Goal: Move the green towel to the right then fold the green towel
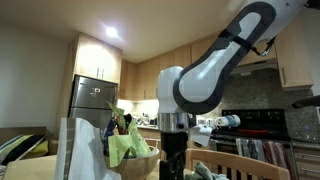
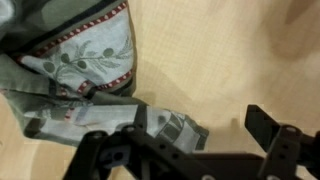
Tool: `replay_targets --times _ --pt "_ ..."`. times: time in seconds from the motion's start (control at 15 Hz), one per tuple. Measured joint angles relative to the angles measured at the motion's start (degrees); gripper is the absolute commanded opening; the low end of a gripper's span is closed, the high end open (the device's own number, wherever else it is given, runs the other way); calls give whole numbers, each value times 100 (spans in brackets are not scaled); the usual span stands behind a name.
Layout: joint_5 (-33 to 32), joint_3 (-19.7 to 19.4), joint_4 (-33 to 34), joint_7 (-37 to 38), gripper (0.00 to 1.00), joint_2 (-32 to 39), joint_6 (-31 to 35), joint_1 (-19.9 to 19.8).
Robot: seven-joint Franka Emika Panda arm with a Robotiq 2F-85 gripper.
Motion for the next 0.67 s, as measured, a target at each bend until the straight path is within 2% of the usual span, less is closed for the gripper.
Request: replay_targets --times 0.33,0.67 --pt "-235 7 176 -2 100 145 3 205" --pt "-290 -23 754 -2 100 666 -55 251"
